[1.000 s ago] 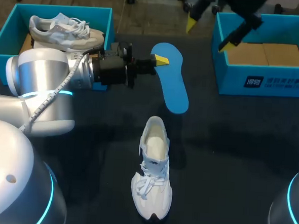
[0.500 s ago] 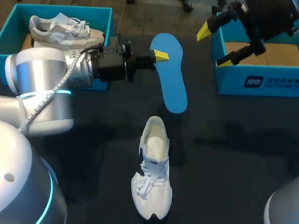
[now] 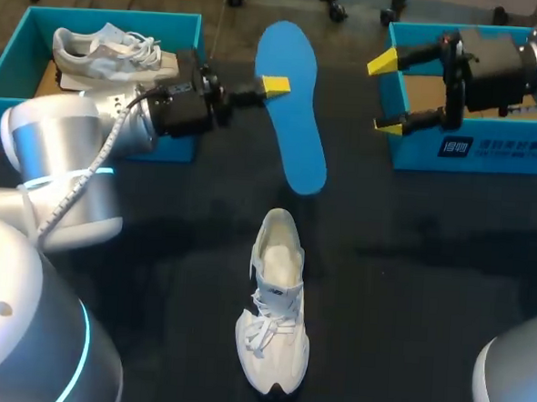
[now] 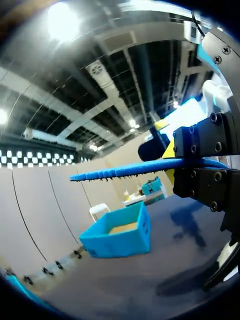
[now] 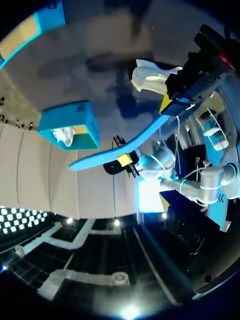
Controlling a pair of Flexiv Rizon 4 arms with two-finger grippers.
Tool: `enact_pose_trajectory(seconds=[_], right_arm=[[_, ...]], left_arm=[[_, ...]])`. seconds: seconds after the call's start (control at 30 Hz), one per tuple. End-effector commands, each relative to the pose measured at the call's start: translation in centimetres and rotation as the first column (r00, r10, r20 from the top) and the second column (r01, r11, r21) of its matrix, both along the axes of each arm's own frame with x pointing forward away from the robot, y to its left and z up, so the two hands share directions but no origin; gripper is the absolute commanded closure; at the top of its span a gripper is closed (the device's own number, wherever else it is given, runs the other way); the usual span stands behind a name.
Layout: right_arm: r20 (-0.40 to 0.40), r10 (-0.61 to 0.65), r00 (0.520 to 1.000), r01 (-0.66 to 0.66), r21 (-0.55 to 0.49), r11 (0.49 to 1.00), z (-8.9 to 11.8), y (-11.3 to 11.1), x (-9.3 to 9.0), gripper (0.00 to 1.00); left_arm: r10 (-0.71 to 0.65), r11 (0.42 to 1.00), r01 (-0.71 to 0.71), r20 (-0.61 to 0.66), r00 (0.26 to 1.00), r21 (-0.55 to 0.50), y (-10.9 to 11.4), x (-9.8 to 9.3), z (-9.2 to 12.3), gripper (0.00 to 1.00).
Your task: Take the shoe out of the shoebox, open the shoe tongue, remove and reinsert the insole, then place the shoe into the shoebox
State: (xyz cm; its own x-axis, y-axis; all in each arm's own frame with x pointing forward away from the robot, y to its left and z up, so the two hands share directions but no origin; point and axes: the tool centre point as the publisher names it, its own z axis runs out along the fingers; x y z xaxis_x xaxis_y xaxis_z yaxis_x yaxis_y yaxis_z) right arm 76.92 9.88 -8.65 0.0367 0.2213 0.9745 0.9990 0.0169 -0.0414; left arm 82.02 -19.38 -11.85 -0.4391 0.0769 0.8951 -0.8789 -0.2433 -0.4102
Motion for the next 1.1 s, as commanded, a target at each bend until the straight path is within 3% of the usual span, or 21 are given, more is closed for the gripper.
enact_pose_trajectory(seconds=[0.03,0.17,0.27,0.33,0.7,0.83,0.87,0.93,0.97,1.03,1.1], right_arm=[[-0.009,-0.006,1.0,0.007,0.181,0.983,-0.7,0.3,0.3,0.0],[-0.006,-0.002,1.0,0.003,0.215,0.977,-0.8,0.4,0.5,0.0],[0.001,-0.007,1.0,0.007,0.246,0.969,-1.0,0.3,0.6,0.0],[0.001,-0.007,1.0,0.007,0.246,0.969,-1.0,0.3,0.6,0.0],[0.001,-0.007,1.0,0.007,0.246,0.969,-1.0,0.3,0.6,0.0],[0.001,-0.007,1.0,0.007,0.246,0.969,-1.0,0.3,0.6,0.0],[0.001,-0.007,1.0,0.007,0.246,0.969,-1.0,0.3,0.6,0.0],[0.001,-0.007,1.0,0.007,0.246,0.969,-1.0,0.3,0.6,0.0],[0.001,-0.007,1.0,0.007,0.246,0.969,-1.0,0.3,0.6,0.0],[0.001,-0.007,1.0,0.007,0.246,0.969,-1.0,0.3,0.6,0.0],[0.001,-0.007,1.0,0.007,0.246,0.969,-1.0,0.3,0.6,0.0]], left_arm=[[-0.014,1.0,0.02,0.337,0.941,-0.016,0.8,0.4,0.3,1.0],[-0.041,0.999,0.038,0.486,0.873,0.016,0.9,0.7,0.9,1.0],[-0.084,0.996,0.047,0.643,0.761,0.074,1.3,1.0,1.0,1.0],[-0.059,0.997,-0.001,0.825,0.562,0.073,1.6,1.5,0.8,1.0],[-0.059,0.997,-0.001,0.825,0.562,0.073,1.6,1.5,0.8,1.0],[-0.068,0.996,-0.032,0.944,0.323,0.083,1.2,0.3,-0.8,1.0],[-0.078,0.996,-0.021,0.946,0.314,0.089,1.4,0.2,-1.0,1.0],[-0.056,0.996,-0.06,0.99,0.128,0.064,1.7,0.1,-1.4,1.0],[-0.051,0.996,-0.064,0.994,0.092,0.057,1.7,0.1,-1.4,1.0],[-0.013,0.999,0.049,1.0,-0.026,0.015,2.4,-0.1,-1.5,1.0],[-0.013,0.999,0.049,1.0,-0.026,0.015,2.4,-0.1,-1.5,1.0]])
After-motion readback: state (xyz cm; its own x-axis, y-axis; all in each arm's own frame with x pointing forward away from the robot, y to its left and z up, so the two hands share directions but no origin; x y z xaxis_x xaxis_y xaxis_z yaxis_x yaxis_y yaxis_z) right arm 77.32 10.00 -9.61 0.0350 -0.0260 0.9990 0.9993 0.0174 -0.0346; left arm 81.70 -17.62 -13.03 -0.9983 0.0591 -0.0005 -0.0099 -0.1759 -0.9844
